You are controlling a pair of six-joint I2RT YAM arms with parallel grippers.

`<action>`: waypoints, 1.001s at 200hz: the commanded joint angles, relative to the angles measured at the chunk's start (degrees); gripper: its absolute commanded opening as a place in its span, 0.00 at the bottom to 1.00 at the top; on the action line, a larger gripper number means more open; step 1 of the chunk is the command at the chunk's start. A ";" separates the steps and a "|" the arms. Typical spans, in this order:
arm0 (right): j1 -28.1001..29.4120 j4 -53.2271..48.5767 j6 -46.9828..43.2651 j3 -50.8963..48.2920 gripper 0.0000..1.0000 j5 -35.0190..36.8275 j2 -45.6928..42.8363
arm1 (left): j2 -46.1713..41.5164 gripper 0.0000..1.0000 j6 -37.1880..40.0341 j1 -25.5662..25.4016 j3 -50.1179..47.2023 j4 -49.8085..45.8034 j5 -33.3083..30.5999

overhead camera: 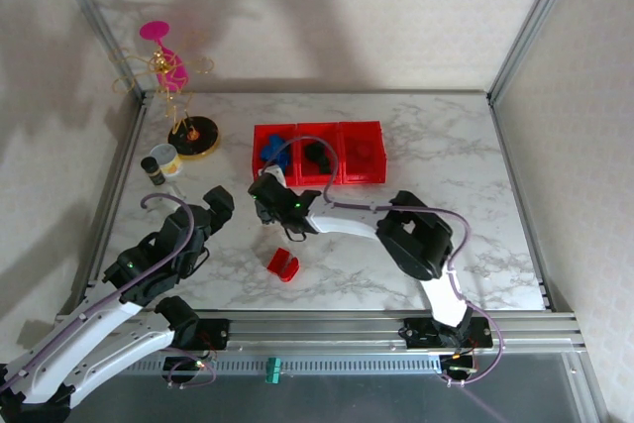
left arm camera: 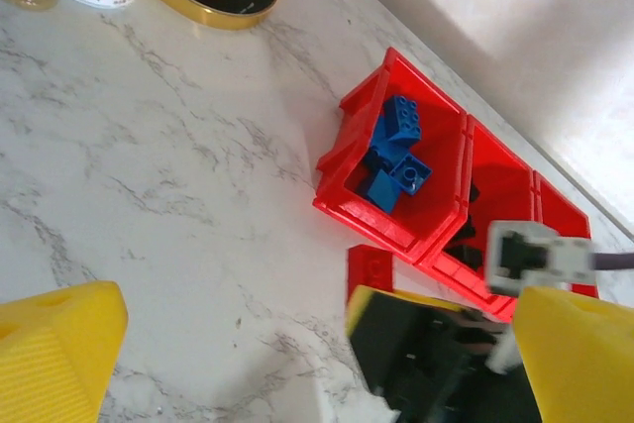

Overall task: Sort the legos into containers by color
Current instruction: Pick up the lego from the middle-left of the table, then place the lego in the container.

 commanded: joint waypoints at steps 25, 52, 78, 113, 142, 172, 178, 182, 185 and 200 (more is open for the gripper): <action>-8.56 0.80 0.78 -8.79 0.28 1.80 -13.41 | 4.62 1.00 3.63 0.51 1.26 7.09 6.86; -16.47 1.55 -0.25 -11.26 0.30 1.76 -16.42 | 9.60 1.00 5.35 0.51 1.57 11.46 10.75; -23.69 3.09 -2.44 -10.77 0.30 2.59 -14.94 | 14.54 1.00 7.15 0.51 2.45 15.58 14.26; -30.95 3.66 -3.82 -5.40 0.30 -0.73 -7.12 | 21.05 1.00 8.70 0.51 4.72 17.97 16.81; -32.79 4.02 -5.96 -0.75 0.32 -1.37 -1.57 | 23.44 1.00 9.39 0.51 5.83 18.67 17.97; -33.59 3.03 -6.93 2.99 0.45 -1.77 1.75 | 23.38 1.00 9.90 0.51 6.00 18.68 17.49; -33.64 2.81 -7.17 3.39 0.49 -1.87 1.70 | 23.34 1.00 9.89 0.51 6.09 18.45 17.36; -33.57 2.95 -7.30 3.37 0.51 -1.86 1.49 | 23.26 1.00 9.96 0.51 6.17 18.30 17.27; -33.59 3.16 -7.42 3.23 0.52 -1.99 1.20 | 23.14 1.00 10.02 0.51 6.18 18.19 17.23; -33.47 4.02 -7.69 1.88 0.56 -2.64 -0.77 | 22.81 1.00 10.11 0.51 6.12 18.01 16.97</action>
